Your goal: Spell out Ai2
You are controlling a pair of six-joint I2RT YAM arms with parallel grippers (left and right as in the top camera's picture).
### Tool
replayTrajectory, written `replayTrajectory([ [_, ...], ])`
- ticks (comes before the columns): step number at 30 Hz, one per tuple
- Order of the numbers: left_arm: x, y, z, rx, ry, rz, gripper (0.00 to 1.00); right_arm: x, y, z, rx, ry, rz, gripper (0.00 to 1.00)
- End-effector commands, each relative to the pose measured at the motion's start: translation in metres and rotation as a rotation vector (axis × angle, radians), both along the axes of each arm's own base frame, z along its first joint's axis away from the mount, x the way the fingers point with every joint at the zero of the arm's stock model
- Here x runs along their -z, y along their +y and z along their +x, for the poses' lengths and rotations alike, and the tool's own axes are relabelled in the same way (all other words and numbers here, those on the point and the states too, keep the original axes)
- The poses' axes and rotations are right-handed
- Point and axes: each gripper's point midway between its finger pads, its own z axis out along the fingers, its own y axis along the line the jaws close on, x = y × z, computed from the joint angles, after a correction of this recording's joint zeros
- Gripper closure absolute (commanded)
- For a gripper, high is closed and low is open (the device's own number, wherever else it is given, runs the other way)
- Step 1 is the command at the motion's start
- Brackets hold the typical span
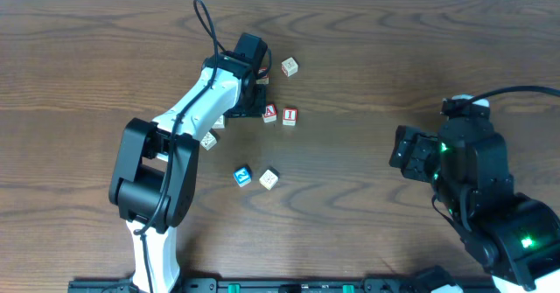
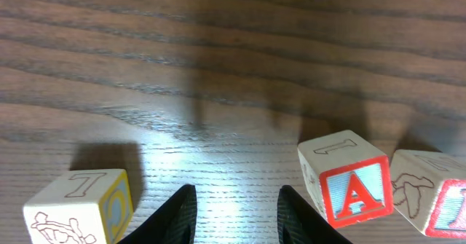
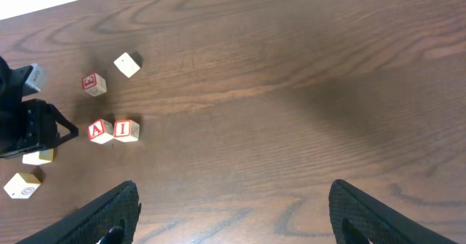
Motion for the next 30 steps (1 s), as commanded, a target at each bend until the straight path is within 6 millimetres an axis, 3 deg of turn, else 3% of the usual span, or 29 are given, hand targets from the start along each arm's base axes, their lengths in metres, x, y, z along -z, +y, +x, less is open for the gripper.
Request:
replayTrajectory([
  [1, -0.01, 0.006, 0.005, -0.032, -0.045, 0.026, 0.64, -0.002, -0.005, 0.0, 0.009, -0.009, -0.024, 0.17],
  [15, -0.009, 0.004, 0.009, -0.054, -0.064, 0.02, 0.65, -0.002, -0.005, 0.0, 0.009, -0.008, -0.024, 0.17],
  [30, 0.006, 0.0, 0.005, -0.054, -0.077, 0.014, 0.64, 0.0, -0.007, -0.002, 0.014, 0.003, -0.035, 0.17],
])
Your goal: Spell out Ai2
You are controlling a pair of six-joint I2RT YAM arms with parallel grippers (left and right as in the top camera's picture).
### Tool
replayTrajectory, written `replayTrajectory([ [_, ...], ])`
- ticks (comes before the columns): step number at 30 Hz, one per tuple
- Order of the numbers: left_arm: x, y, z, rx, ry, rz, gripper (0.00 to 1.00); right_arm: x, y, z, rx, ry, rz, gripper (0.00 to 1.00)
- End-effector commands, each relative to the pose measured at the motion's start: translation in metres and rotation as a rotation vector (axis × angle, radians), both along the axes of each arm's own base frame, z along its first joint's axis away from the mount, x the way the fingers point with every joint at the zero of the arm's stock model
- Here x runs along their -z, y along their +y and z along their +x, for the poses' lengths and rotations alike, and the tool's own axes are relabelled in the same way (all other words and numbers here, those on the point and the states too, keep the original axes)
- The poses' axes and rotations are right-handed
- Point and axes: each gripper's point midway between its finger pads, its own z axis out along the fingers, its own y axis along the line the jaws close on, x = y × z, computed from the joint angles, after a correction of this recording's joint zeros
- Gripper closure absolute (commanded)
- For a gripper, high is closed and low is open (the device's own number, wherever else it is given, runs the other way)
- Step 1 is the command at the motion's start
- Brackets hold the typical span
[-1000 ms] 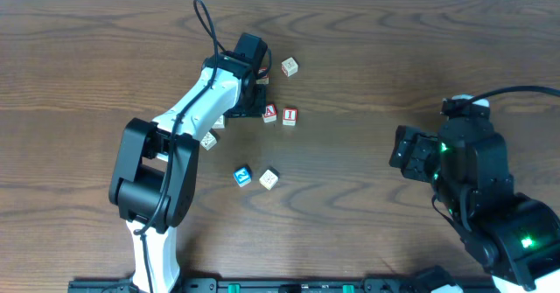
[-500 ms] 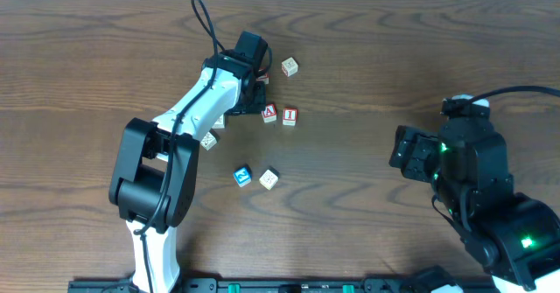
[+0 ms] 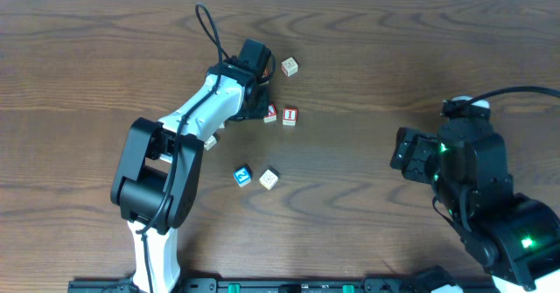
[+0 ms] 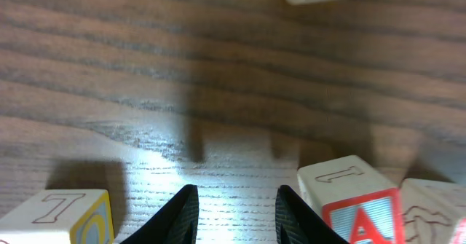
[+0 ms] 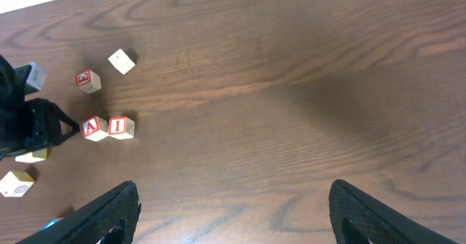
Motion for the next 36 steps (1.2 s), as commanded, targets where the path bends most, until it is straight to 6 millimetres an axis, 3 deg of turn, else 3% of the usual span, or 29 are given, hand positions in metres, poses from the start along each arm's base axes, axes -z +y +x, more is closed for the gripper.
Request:
replayTrajectory([
  [1, -0.008, 0.004, 0.003, -0.018, -0.031, 0.01, 0.64, -0.003, -0.005, 0.001, 0.009, -0.01, -0.024, 0.17],
  [36, -0.011, -0.011, 0.006, -0.02, -0.047, -0.045, 0.52, -0.003, -0.006, 0.001, 0.014, -0.012, -0.029, 0.17],
])
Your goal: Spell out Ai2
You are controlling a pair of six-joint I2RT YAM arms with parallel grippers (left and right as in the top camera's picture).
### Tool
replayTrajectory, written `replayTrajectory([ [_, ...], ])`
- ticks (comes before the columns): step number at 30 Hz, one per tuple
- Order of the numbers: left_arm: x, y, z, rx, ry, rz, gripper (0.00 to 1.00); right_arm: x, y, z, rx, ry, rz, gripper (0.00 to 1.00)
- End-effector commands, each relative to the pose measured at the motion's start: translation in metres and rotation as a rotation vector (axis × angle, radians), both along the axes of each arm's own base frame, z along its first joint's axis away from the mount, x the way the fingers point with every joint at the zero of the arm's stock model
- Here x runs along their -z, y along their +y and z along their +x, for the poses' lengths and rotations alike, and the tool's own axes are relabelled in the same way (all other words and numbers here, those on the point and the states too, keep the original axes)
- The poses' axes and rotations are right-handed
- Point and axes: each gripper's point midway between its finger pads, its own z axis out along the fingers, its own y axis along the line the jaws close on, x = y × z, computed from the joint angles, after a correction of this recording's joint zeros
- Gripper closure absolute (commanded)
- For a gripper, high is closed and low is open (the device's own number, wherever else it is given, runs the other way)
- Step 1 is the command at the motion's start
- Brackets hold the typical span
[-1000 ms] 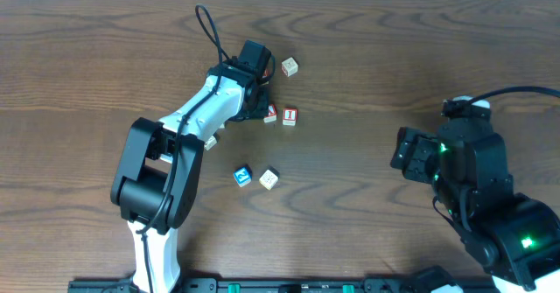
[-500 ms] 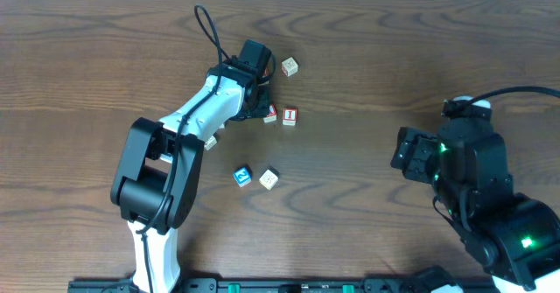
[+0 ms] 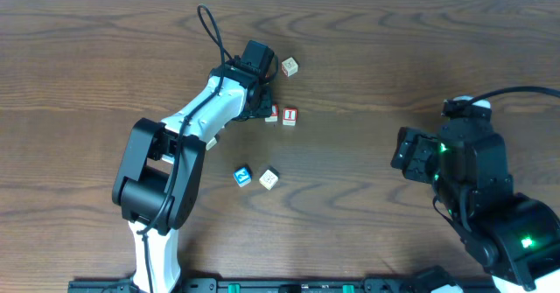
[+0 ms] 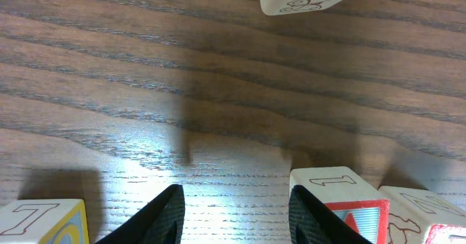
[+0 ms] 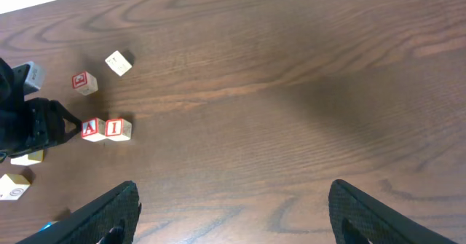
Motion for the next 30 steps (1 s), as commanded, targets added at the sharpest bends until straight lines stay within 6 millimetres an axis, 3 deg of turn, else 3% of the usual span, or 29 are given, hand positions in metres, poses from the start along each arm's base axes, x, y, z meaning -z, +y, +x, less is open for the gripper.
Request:
replayTrajectory([
  [1, -0.0093, -0.0014, 0.0012, -0.009, -0.019, -0.015, 0.52, -0.0026, -0.0041, 0.0005, 0.007, -0.009, -0.022, 0.17],
  [30, -0.0104, -0.0028, 0.0044, -0.01, -0.033, -0.021, 0.37, -0.0031, -0.0056, 0.0008, 0.013, -0.012, -0.028, 0.17],
])
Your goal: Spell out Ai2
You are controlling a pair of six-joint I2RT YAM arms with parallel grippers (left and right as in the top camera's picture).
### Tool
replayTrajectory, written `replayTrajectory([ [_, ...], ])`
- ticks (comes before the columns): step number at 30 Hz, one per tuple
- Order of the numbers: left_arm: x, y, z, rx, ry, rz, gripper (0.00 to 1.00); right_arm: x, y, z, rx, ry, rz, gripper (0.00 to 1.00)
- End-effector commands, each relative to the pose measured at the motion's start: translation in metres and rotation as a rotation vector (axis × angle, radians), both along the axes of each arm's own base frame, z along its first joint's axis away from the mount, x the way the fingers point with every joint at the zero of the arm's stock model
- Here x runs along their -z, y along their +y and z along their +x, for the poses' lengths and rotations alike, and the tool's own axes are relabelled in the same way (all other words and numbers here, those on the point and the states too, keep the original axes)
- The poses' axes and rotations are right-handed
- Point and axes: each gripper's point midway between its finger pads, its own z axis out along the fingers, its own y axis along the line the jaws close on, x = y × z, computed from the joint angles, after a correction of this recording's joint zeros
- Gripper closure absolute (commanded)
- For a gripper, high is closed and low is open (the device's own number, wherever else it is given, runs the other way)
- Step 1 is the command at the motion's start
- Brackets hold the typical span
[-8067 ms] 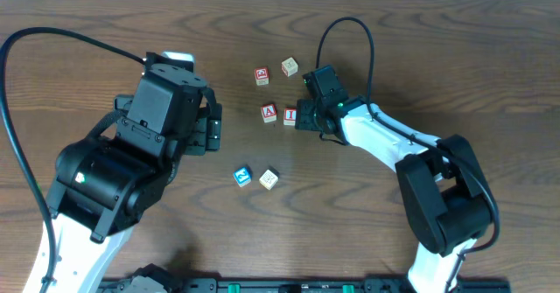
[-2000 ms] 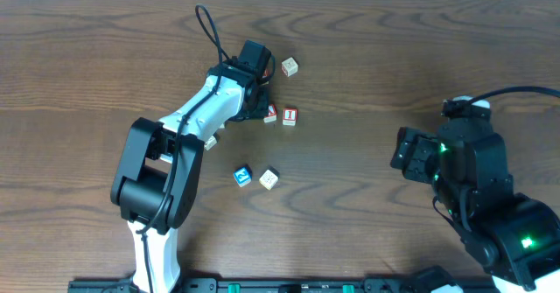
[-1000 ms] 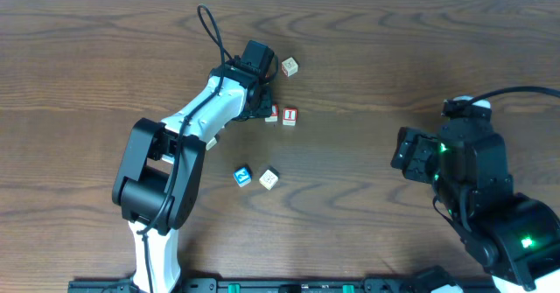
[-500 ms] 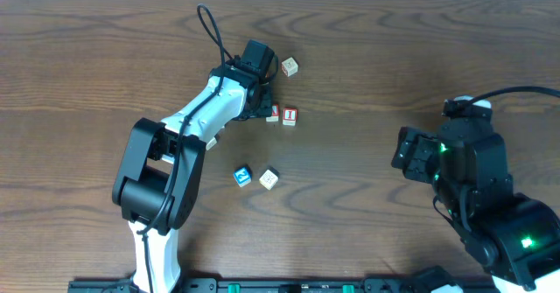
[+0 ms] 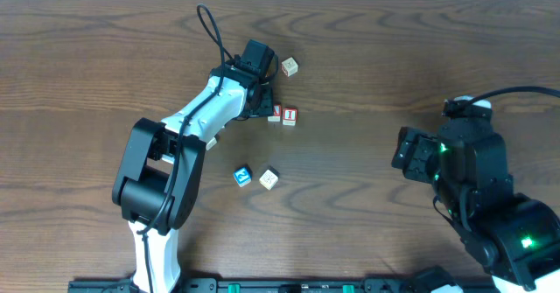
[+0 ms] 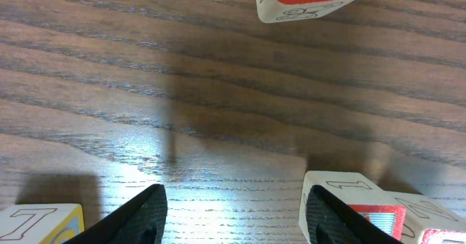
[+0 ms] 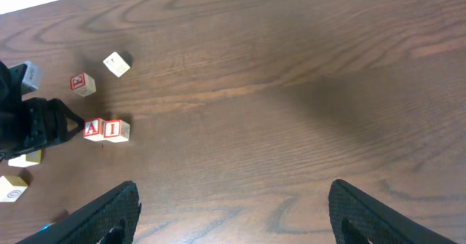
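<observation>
The red letter A block [image 5: 276,114] sits against the red letter I block [image 5: 290,115] at the table's upper middle; the pair shows as A [image 7: 92,130] and I [image 7: 115,130]. A blue block [image 5: 242,177] with a white character I cannot read lies nearer the front. My left gripper [image 5: 264,110] is low just left of the A block, open [image 6: 233,204], with bare wood between its fingers; the A block [image 6: 349,197] lies beside the right finger. My right gripper [image 7: 233,204] hangs open over bare table at the right.
A red-framed block lies ahead of the left gripper. A pale block [image 5: 290,66] sits further back. A white block [image 5: 269,178] lies next to the blue one. A yellow-sided block [image 6: 36,223] is left of the left fingers, and another block [image 5: 208,142] lies beside the left arm.
My left gripper's fingers stand wider apart. The A block sits a little further right, closer against the I block. The right arm has not moved.
At first my left gripper was nearly shut, low beside the A block, which stood slightly apart from the I. It stayed narrow, then stood wider open a second ago. Now it is wide open and A and I sit side by side.
</observation>
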Motion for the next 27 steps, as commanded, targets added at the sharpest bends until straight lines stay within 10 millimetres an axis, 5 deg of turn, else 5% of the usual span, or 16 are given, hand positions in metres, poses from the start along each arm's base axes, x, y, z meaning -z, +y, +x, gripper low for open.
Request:
replayTrajectory([
  [1, -0.0096, -0.0017, 0.0018, -0.006, -0.022, -0.016, 0.37, -0.0028, -0.0046, 0.0006, 0.009, -0.01, -0.023, 0.17],
  [27, -0.0094, -0.0015, 0.0011, -0.017, -0.018, -0.018, 0.24, -0.0027, -0.0046, 0.0005, 0.009, -0.01, -0.023, 0.17],
])
